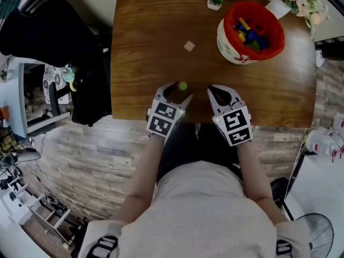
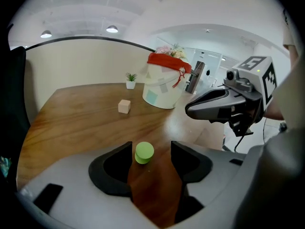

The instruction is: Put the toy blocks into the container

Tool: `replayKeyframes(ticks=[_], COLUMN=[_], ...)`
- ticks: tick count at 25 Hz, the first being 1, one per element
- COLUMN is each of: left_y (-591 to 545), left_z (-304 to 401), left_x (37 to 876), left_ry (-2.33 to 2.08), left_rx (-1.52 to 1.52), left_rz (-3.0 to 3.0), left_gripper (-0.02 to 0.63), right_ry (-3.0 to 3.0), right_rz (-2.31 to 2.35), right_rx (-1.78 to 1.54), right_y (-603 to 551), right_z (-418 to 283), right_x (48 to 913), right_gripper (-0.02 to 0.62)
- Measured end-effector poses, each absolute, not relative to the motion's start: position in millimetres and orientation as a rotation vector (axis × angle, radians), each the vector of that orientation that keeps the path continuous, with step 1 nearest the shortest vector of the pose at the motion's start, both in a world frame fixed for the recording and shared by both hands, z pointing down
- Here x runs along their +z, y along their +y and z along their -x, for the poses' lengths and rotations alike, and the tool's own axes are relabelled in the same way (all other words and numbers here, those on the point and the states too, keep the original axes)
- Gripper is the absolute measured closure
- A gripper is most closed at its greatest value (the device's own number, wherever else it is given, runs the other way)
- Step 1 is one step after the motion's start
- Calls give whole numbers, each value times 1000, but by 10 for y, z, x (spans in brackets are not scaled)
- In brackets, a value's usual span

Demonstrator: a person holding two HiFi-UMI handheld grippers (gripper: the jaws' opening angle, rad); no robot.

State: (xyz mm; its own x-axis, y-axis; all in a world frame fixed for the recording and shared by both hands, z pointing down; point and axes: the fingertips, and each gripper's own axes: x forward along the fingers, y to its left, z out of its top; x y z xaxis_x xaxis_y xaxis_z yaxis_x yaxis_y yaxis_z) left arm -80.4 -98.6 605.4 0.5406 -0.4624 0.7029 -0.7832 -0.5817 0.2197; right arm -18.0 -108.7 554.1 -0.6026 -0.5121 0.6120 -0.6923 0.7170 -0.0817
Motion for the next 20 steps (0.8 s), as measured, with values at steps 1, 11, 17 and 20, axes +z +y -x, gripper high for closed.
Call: replayKeyframes(ticks=[1,11,17,20], left_y=[-990,-1011,-1070,-1066], left_z=[808,834,886,863], left_x=[6081,6269,6305,6284], left_ry=[-1006,-1018,-1060,-1043], left_rx=[821,845,823,819], left_rz=[-2254,-2222,-2216,-2228], left_gripper=[353,399,463,465], right_ry=[-2352,-2342,-2335,-2326], right_rz=[-914,-908,-908,-926], right_rx=[425,465,462,450], right_y=[-1080,-995,-980,-998], right_z=[176,176,169,139], right_x=[5558,5682,5674,5670], right_gripper=[583,583,583,583])
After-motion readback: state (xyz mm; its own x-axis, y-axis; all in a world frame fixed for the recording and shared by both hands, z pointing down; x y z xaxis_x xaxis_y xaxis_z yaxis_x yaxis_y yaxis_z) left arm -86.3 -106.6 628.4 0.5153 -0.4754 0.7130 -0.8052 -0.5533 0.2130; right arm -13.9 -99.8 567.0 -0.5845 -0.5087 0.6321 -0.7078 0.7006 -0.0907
